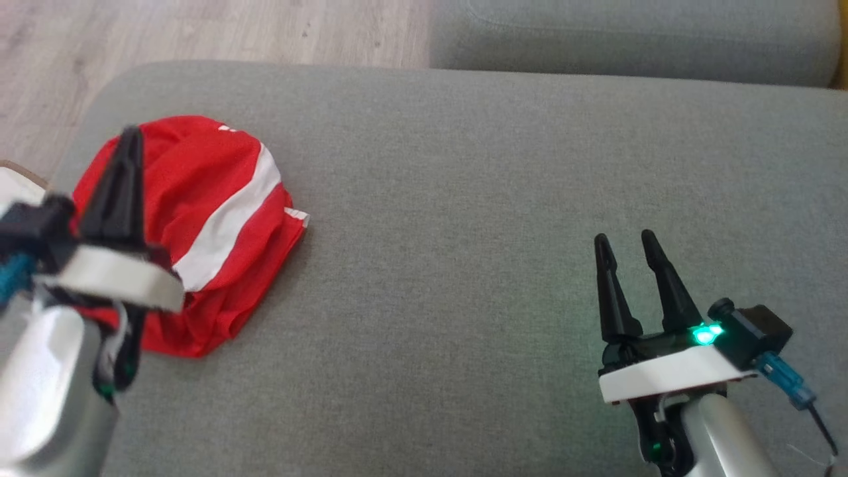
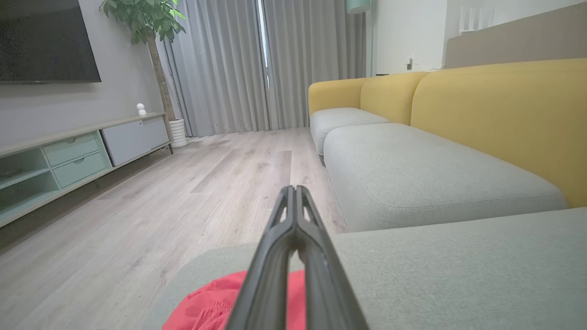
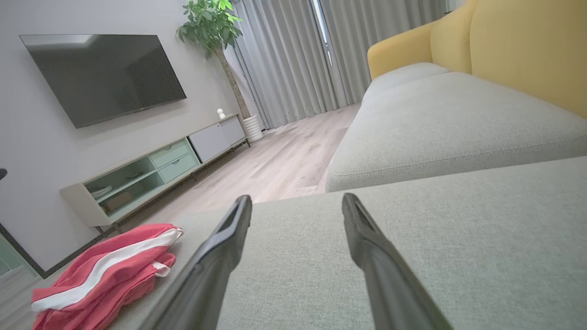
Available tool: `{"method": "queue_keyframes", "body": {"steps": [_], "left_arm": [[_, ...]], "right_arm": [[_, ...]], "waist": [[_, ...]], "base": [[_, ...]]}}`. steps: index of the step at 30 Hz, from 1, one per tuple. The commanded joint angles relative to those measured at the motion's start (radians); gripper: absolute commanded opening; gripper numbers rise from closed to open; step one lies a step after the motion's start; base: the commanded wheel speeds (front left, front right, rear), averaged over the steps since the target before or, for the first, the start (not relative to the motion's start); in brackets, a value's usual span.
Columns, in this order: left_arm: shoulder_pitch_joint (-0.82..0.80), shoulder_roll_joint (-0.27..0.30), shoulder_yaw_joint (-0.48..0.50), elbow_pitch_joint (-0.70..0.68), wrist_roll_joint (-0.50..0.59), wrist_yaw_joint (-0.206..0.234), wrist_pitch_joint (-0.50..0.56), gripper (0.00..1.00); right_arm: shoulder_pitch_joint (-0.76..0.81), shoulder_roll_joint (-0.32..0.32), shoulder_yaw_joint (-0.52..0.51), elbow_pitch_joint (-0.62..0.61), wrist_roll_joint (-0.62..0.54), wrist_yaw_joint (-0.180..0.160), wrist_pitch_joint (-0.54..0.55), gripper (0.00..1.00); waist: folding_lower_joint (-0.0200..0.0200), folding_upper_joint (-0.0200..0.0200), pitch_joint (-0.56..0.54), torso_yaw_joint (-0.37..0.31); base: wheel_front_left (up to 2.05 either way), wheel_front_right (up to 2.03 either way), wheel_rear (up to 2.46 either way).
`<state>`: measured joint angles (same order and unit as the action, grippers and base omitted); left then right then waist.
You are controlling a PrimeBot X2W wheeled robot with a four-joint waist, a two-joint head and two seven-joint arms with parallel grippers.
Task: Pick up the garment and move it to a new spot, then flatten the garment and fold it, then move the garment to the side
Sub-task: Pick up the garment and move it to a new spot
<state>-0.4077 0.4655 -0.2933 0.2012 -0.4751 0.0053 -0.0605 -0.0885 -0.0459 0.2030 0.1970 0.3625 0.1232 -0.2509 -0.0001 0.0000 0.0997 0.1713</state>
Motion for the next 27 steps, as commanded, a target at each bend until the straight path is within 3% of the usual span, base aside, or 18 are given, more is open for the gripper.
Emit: {"method": "queue_keyframes", "body": {"steps": [1, 12, 13, 14, 15, 22, 27], "left_arm": [[-0.018, 0.036, 0.046, -0.044, -0.001, 0.014, -0.011, 0.0], [0.248, -0.069, 0.013, -0.112, -0.001, 0.117, -0.126, 0.0], [0.27, -0.079, 0.005, -0.11, 0.005, 0.123, -0.139, 0.22], [0.29, -0.09, -0.004, -0.107, 0.014, 0.129, -0.151, 0.65], [0.309, -0.104, -0.012, -0.104, 0.019, 0.136, -0.161, 1.0], [0.403, -0.192, -0.036, -0.072, 0.06, 0.158, -0.199, 1.0], [0.417, -0.222, 0.004, -0.083, 0.089, 0.143, -0.201, 1.0]], "right_arm": [[-0.005, -0.004, 0.019, -0.041, 0.004, 0.008, -0.011, 1.0], [0.035, -0.004, 0.025, -0.08, -0.018, 0.008, -0.011, 1.0], [0.041, -0.004, 0.026, -0.081, -0.02, 0.008, -0.011, 1.0], [0.047, -0.004, 0.027, -0.081, -0.021, 0.008, -0.011, 1.0], [0.054, -0.004, 0.027, -0.081, -0.021, 0.008, -0.011, 1.0], [0.078, -0.004, 0.038, -0.071, -0.022, 0.008, -0.011, 1.0], [0.083, -0.004, 0.038, -0.072, -0.02, 0.008, -0.011, 1.0]], "waist": [[0.0001, 0.0, -0.009, 0.006], [0.0001, 0.0, -0.082, 0.044], [0.0001, 0.0, -0.088, 0.047], [0.0001, 0.0, -0.095, 0.051], [0.0001, 0.0, -0.1, 0.055], [0.0001, 0.0, -0.122, 0.068], [0.0001, 0.0, -0.122, 0.074]], "base": [[0.0, 0.0, 0.0], [0.0, 0.0, 0.0], [0.0, 0.0, 0.0], [0.0, 0.0, 0.0], [0.0, 0.0, 0.0], [0.0, 0.0, 0.0], [0.0, 0.0, 0.0]]}}
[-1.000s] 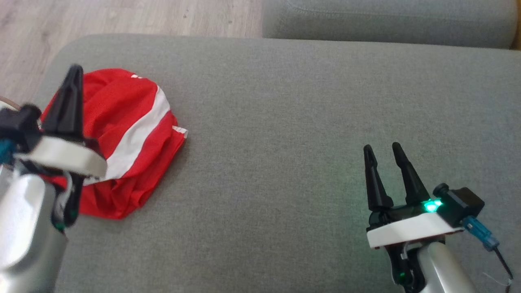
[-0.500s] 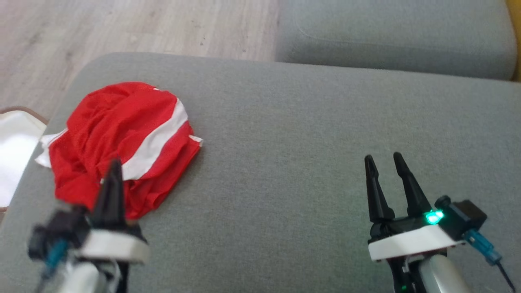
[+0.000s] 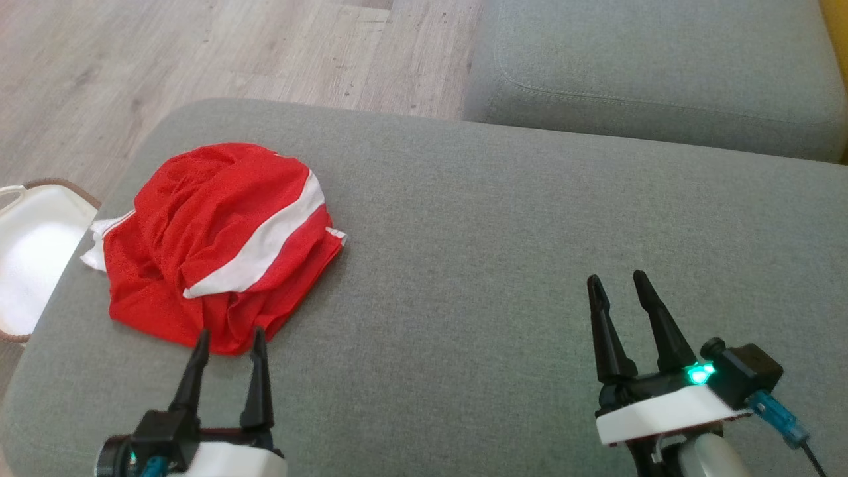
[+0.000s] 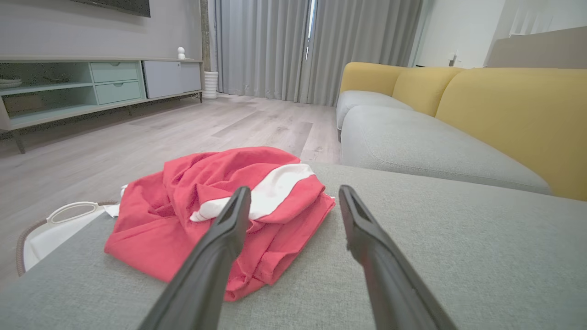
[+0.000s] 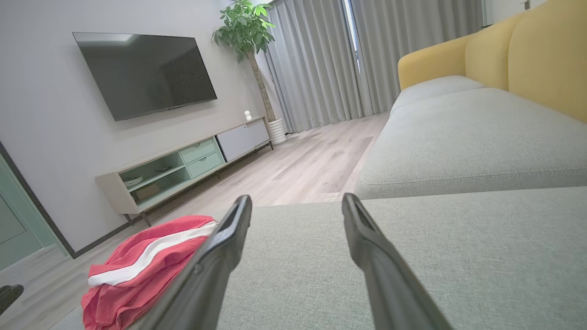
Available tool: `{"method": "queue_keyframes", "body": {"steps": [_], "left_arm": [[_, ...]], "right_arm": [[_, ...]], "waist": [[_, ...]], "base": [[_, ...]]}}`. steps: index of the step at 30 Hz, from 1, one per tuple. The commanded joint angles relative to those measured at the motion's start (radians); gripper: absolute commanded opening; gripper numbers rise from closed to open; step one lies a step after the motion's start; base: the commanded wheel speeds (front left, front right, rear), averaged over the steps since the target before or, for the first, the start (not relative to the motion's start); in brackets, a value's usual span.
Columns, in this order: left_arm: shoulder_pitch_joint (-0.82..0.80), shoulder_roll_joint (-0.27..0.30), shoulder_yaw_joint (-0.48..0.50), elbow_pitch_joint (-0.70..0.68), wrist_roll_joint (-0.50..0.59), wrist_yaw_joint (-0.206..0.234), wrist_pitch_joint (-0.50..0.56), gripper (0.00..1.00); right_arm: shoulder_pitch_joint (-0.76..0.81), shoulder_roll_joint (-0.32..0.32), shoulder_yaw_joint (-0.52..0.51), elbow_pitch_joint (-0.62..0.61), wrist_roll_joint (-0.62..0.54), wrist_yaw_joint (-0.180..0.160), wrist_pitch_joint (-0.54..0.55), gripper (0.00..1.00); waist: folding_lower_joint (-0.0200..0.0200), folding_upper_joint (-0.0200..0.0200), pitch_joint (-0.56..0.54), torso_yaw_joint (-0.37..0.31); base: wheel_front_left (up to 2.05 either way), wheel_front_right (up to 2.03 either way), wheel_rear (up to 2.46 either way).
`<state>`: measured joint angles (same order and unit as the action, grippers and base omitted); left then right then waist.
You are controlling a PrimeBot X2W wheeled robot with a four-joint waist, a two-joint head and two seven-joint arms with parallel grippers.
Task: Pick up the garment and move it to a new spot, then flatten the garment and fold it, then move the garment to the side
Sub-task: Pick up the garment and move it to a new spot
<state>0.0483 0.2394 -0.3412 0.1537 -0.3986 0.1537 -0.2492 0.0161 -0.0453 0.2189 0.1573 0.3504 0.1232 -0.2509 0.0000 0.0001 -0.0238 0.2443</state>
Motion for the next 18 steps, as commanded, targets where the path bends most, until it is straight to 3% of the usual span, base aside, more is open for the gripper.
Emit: {"method": "queue_keyframes", "body": {"steps": [1, 9, 18], "left_arm": [[-0.038, 0.002, 0.06, -0.036, 0.02, -0.01, -0.012, 1.0], [-0.059, 0.003, 0.117, -0.007, 0.064, -0.032, -0.012, 1.0], [-0.291, 0.114, 0.117, 0.119, 0.09, -0.095, 0.125, 1.0]], "right_arm": [[-0.021, -0.005, 0.022, -0.032, -0.009, 0.008, -0.011, 1.0], [-0.037, -0.005, 0.03, -0.034, -0.014, 0.008, -0.011, 1.0], [-0.085, -0.005, 0.023, -0.039, -0.045, 0.008, -0.011, 1.0]], "waist": [[0.0, -0.0001, 0.002, 0.002], [0.0, -0.0001, 0.041, -0.011], [0.0, -0.0001, 0.15, -0.036]], "base": [[0.0, 0.0, 0.0], [0.0, 0.0, 0.0], [0.0, 0.0, 0.0]]}}
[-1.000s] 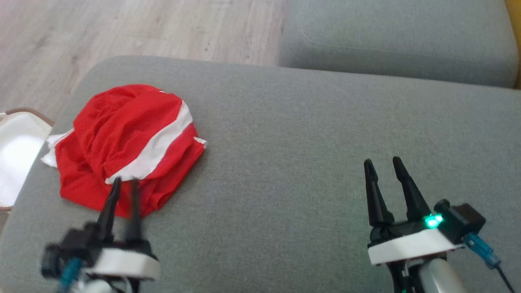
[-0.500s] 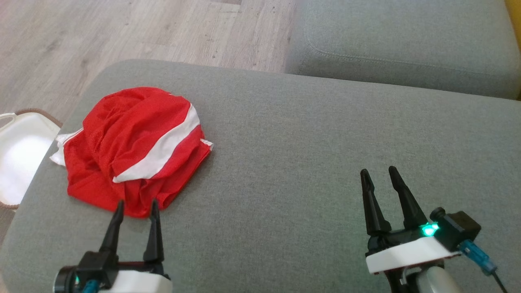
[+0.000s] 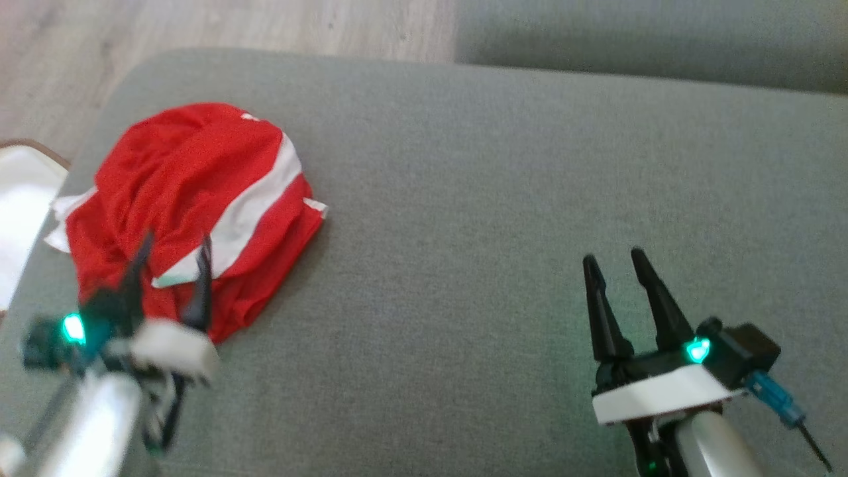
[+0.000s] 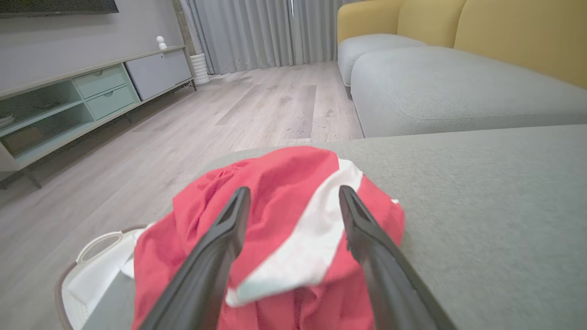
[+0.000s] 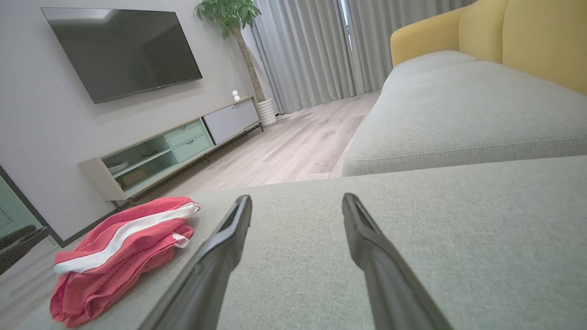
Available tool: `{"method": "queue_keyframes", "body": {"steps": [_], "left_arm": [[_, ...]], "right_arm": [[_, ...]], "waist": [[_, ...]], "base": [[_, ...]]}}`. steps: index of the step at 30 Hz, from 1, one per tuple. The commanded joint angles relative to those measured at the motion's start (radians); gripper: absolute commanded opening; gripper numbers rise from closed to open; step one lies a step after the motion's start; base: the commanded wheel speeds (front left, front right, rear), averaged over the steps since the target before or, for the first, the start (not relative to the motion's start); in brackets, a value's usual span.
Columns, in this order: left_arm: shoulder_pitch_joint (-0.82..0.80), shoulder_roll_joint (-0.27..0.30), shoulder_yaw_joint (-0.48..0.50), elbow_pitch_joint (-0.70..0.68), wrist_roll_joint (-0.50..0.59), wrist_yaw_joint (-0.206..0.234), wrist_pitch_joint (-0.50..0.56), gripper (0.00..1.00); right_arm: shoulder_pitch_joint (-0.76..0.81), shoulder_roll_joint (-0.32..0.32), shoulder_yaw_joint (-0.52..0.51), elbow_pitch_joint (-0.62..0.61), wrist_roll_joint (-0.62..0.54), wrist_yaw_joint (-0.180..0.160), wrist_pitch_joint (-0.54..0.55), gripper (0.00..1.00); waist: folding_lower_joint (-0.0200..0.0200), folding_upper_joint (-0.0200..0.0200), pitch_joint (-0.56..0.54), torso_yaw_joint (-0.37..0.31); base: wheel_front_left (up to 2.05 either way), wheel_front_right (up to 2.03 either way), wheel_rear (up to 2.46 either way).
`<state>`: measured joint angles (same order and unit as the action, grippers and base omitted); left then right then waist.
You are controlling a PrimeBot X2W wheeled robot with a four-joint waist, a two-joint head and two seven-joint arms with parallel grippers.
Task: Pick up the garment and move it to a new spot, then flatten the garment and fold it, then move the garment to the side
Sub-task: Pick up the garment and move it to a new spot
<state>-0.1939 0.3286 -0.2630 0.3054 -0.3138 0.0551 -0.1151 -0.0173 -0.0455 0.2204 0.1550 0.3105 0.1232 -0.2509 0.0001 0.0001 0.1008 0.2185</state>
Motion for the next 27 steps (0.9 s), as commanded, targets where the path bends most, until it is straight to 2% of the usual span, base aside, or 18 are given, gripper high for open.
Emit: {"method": "queue_keyframes", "body": {"steps": [1, 6, 9, 16, 20, 21, 22, 24, 27], "left_arm": [[-0.089, 0.044, 0.035, -0.014, 0.01, -0.011, 0.022, 1.0], [-0.276, 0.115, 0.009, 0.088, 0.018, -0.09, 0.173, 1.0], [-0.357, 0.158, -0.008, 0.158, 0.034, -0.116, 0.258, 1.0], [-0.473, 0.192, -0.035, 0.305, 0.014, -0.159, 0.361, 1.0], [-0.51, 0.192, -0.053, 0.397, -0.026, -0.176, 0.407, 1.0], [-0.514, 0.191, -0.057, 0.409, -0.035, -0.178, 0.41, 0.36], [-0.519, 0.19, -0.058, 0.418, -0.045, -0.179, 0.408, 0.0], [-0.528, 0.189, -0.062, 0.431, -0.061, -0.182, 0.396, 0.0], [-0.551, 0.191, -0.057, 0.429, -0.067, -0.183, 0.324, 0.0]], "right_arm": [[-0.058, -0.005, 0.021, -0.037, -0.008, 0.008, -0.011, 1.0], [-0.09, -0.005, 0.026, -0.04, -0.013, 0.008, -0.011, 1.0], [-0.109, -0.005, 0.033, -0.039, -0.01, 0.008, -0.011, 1.0], [-0.13, -0.005, 0.036, -0.043, -0.014, 0.008, -0.011, 1.0], [-0.139, -0.005, 0.032, -0.047, -0.016, 0.008, -0.011, 1.0], [-0.139, -0.005, 0.032, -0.048, -0.017, 0.008, -0.011, 1.0], [-0.139, -0.005, 0.032, -0.049, -0.017, 0.008, -0.011, 1.0], [-0.138, -0.005, 0.032, -0.049, -0.018, 0.008, -0.011, 1.0], [-0.139, -0.005, 0.031, -0.049, -0.018, 0.008, -0.011, 1.0]], "waist": [[-0.0001, -0.0001, 0.039, -0.013], [-0.0001, -0.0001, 0.096, -0.039], [-0.0001, -0.0001, 0.121, -0.061], [-0.0001, -0.0001, 0.159, -0.094], [-0.0001, -0.0001, 0.174, -0.106], [-0.0001, -0.0001, 0.177, -0.107], [-0.0001, -0.0001, 0.178, -0.108], [-0.0001, -0.0001, 0.18, -0.108], [-0.0001, -0.0001, 0.182, -0.106]], "base": [[0.0, 0.0, 0.0], [0.0, 0.0, 0.0], [0.0, 0.0, 0.0], [0.0, 0.0, 0.0], [0.0, 0.0, 0.0], [0.0, 0.0, 0.0], [0.0, 0.0, 0.0], [0.0, 0.0, 0.0], [0.0, 0.0, 0.0]]}}
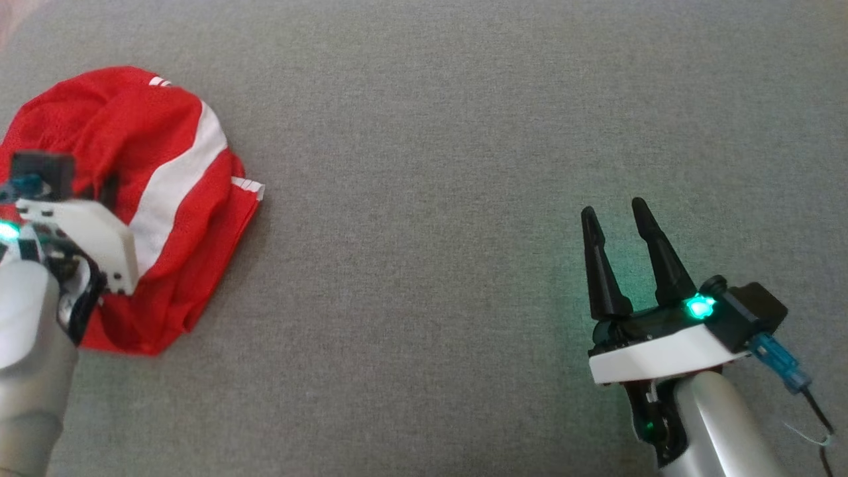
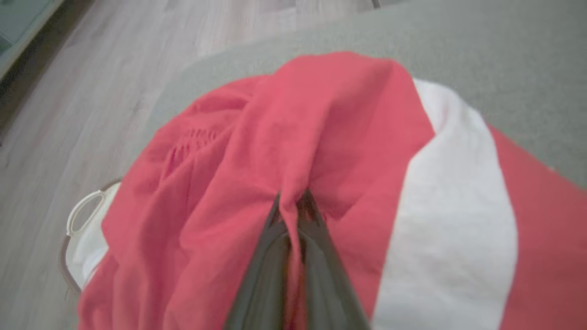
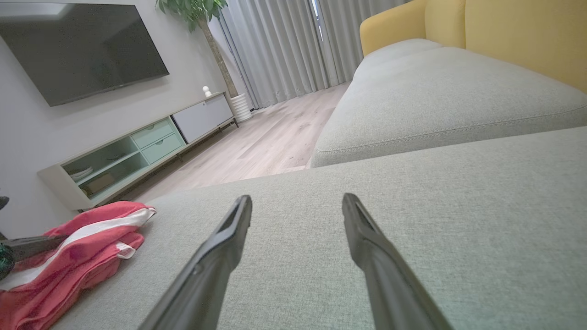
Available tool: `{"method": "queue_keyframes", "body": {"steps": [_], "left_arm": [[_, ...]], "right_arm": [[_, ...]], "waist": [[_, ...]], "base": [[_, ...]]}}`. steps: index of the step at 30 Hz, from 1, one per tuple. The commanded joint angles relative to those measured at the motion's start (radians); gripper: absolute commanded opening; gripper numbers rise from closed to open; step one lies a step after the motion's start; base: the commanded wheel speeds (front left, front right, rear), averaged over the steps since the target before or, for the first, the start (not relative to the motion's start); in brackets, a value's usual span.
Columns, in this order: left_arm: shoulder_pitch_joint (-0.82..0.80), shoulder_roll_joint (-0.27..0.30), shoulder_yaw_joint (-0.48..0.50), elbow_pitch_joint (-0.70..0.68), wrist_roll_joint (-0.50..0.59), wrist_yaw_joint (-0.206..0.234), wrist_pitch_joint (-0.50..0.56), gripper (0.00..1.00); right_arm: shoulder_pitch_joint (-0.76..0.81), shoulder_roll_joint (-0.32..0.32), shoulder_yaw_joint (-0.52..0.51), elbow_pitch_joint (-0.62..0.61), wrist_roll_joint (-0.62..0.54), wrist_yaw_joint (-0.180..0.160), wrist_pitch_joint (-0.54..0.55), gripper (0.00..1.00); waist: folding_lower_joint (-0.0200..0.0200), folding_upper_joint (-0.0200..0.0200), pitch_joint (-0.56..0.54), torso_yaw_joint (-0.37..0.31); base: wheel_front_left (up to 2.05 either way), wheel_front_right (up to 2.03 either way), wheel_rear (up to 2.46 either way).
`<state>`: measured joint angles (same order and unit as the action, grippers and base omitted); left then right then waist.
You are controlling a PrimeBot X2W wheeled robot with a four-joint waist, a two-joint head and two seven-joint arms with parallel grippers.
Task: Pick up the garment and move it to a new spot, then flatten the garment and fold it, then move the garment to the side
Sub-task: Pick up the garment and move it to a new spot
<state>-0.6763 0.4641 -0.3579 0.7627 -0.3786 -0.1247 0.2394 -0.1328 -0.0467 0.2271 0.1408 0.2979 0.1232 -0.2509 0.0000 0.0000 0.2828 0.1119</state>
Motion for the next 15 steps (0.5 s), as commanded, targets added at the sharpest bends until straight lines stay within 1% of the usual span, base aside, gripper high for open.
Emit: {"method": "queue_keyframes", "body": {"steps": [1, 5, 8, 10, 15], "left_arm": [[-0.079, 0.055, 0.044, -0.034, -0.003, -0.001, -0.064, 0.0], [-0.115, 0.053, 0.07, -0.074, -0.004, 0.018, -0.187, 0.0], [-0.128, 0.058, 0.082, -0.118, -0.002, 0.031, -0.244, 0.0], [-0.13, 0.061, 0.093, -0.157, -0.006, 0.043, -0.268, 0.0], [-0.109, 0.074, 0.096, -0.263, -0.006, 0.06, -0.27, 0.0]], "right_arm": [[-0.024, -0.004, 0.024, -0.033, -0.005, 0.008, -0.011, 1.0], [-0.024, -0.004, 0.022, -0.027, 0.0, 0.008, -0.011, 1.0], [-0.021, -0.004, 0.024, -0.021, 0.007, 0.008, -0.011, 1.0], [-0.015, -0.004, 0.024, -0.017, 0.013, 0.008, -0.011, 1.0], [-0.003, -0.004, 0.026, -0.011, 0.027, 0.008, -0.011, 1.0]], "waist": [[0.0, 0.0, -0.001, 0.002], [0.0, 0.0, -0.017, 0.007], [0.0, 0.0, -0.039, 0.01], [0.0, 0.0, -0.056, 0.011], [0.0, 0.0, -0.098, 0.014]], "base": [[0.0, 0.0, 0.0], [0.0, 0.0, 0.0], [0.0, 0.0, 0.0], [0.0, 0.0, 0.0], [0.0, 0.0, 0.0]]}}
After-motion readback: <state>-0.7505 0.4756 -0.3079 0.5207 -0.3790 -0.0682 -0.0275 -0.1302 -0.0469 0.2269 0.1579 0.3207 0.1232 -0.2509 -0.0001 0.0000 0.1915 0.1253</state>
